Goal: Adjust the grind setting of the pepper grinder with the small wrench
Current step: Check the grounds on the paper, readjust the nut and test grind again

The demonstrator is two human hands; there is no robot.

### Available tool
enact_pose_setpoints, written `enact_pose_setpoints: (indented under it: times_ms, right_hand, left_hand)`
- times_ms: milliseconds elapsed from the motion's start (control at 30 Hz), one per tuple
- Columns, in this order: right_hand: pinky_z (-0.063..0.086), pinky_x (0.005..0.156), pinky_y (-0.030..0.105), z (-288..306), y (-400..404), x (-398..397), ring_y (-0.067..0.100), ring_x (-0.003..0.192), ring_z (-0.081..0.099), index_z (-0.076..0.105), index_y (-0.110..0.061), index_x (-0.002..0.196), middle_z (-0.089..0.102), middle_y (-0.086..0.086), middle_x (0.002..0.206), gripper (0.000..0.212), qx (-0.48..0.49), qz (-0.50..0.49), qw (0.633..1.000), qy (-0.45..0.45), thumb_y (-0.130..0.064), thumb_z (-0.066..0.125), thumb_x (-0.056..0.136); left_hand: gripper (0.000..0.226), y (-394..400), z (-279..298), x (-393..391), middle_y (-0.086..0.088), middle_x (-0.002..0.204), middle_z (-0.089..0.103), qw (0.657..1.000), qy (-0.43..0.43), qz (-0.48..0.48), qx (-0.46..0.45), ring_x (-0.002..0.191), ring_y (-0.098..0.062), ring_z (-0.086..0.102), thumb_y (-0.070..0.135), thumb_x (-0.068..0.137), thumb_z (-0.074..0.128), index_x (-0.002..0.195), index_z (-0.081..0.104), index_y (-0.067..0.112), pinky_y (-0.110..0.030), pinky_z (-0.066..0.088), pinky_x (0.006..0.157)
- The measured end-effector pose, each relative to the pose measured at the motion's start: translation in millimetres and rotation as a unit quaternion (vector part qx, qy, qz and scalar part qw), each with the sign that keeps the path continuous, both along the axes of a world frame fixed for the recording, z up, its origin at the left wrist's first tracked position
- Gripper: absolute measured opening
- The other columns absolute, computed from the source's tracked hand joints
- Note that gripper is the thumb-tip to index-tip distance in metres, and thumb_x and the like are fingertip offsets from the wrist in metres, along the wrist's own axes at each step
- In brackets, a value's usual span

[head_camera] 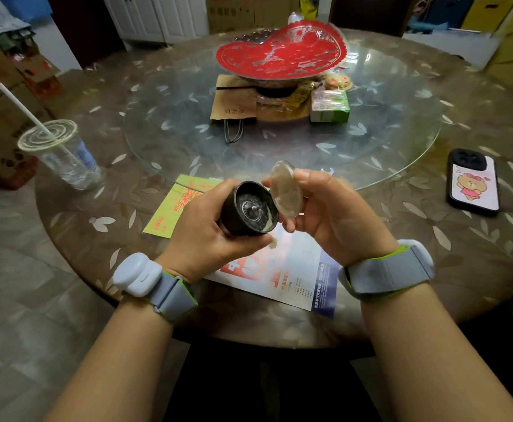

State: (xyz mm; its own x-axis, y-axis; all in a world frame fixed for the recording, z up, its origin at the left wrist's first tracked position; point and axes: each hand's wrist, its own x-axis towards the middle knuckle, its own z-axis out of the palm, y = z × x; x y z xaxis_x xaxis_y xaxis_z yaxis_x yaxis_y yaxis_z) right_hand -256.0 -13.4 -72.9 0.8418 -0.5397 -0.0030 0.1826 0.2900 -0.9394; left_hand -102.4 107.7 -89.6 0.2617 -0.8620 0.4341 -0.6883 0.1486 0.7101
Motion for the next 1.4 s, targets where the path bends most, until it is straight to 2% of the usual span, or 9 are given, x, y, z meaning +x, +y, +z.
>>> enact_pose_setpoints:
  times_ms: [133,200,400,567,800,934,1134,1301,1401]
  right_hand:
    - [0.042,0.055,0.029,-8.5,-2.6,-6.5,0.019,0.066,0.052,0.068,0.001,0.100,0.060,0.013,0.086,0.048,0.017,-0.020,1.000,-0.014,-0.035,0.064,0.069]
    - [0.045,0.055,0.027,-16.9,-8.5,-12.1,0.023,0.071,0.053,0.069,-0.003,0.099,0.060,0.015,0.088,0.042,0.002,-0.058,0.998,0.013,-0.031,0.067,0.068]
    - [0.053,0.068,0.031,-56.2,-31.1,-28.3,0.020,0.077,0.067,0.063,-0.027,0.094,0.069,-0.006,0.095,0.032,-0.204,-0.155,0.951,0.171,-0.030,0.074,0.064]
    - [0.055,0.071,0.026,-74.4,-33.7,-26.2,0.014,0.087,0.067,0.058,-0.025,0.102,0.064,-0.008,0.099,0.044,-0.248,-0.159,0.941,0.168,-0.029,0.076,0.062]
    - [0.056,0.074,0.030,-86.5,-41.8,-24.3,0.013,0.087,0.067,0.058,-0.029,0.101,0.065,-0.008,0.099,0.042,-0.206,-0.230,0.940,0.145,-0.032,0.077,0.063]
    - [0.057,0.076,0.033,-89.2,-46.2,-26.7,0.015,0.085,0.067,0.059,-0.024,0.104,0.065,-0.007,0.101,0.045,-0.205,-0.232,0.938,0.158,-0.029,0.077,0.064]
    - [0.048,0.067,0.014,-89.8,-47.1,-26.6,0.010,0.083,0.066,0.057,-0.026,0.105,0.064,-0.009,0.103,0.043,-0.218,-0.226,0.931,0.186,-0.025,0.079,0.068]
    - [0.057,0.077,0.034,-89.6,-48.3,-26.4,0.014,0.084,0.067,0.059,-0.025,0.104,0.065,-0.008,0.102,0.044,-0.194,-0.224,0.937,0.187,-0.031,0.074,0.063]
    - [0.057,0.080,0.038,-90.0,-48.2,-26.6,0.013,0.085,0.067,0.058,-0.026,0.105,0.065,-0.008,0.102,0.044,-0.192,-0.223,0.937,0.191,-0.031,0.071,0.062]
  left_hand:
    - [0.062,0.5,0.3,-1.8,0.008,0.098,0.065,0.999,-0.025,0.018,0.019,0.092,-0.014,0.063,0.058,0.062,0.076,0.111,0.057,0.026,-0.041,0.052,0.081]
    - [0.067,-1.8,0.6,1.2,0.005,0.102,0.065,0.997,-0.060,0.022,0.049,0.094,-0.018,0.062,0.062,0.063,0.075,0.113,0.056,0.023,-0.043,0.051,0.081]
    - [0.067,-13.9,3.7,15.7,-0.001,0.115,0.061,0.956,-0.246,0.001,0.162,0.102,-0.024,0.058,0.052,0.072,0.071,0.125,0.047,0.021,-0.043,0.051,0.081]
    - [0.059,-31.2,4.6,12.8,-0.005,0.113,0.060,0.915,-0.350,-0.045,0.195,0.097,-0.030,0.059,0.048,0.076,0.067,0.122,0.047,0.017,-0.047,0.052,0.078]
    - [0.049,-61.9,1.6,2.9,0.000,0.096,0.062,0.874,-0.428,-0.053,0.224,0.079,-0.028,0.060,0.049,0.077,0.071,0.112,0.049,0.023,-0.043,0.053,0.064]
    - [0.046,-72.0,3.2,0.3,0.001,0.087,0.061,0.845,-0.481,-0.066,0.224,0.073,-0.028,0.059,0.044,0.074,0.074,0.111,0.053,0.025,-0.038,0.049,0.059]
    - [0.045,-83.2,10.4,-5.1,0.000,0.085,0.061,0.823,-0.513,-0.070,0.231,0.071,-0.026,0.058,0.040,0.074,0.076,0.111,0.056,0.026,-0.037,0.050,0.060]
    - [0.041,-93.3,9.1,-11.1,0.002,0.080,0.057,0.799,-0.546,-0.082,0.237,0.068,-0.027,0.057,0.040,0.072,0.077,0.105,0.057,0.025,-0.036,0.048,0.060]
    - [0.039,-96.8,5.3,-14.2,0.002,0.080,0.055,0.788,-0.555,-0.092,0.251,0.069,-0.026,0.056,0.038,0.074,0.076,0.104,0.056,0.024,-0.035,0.044,0.061]
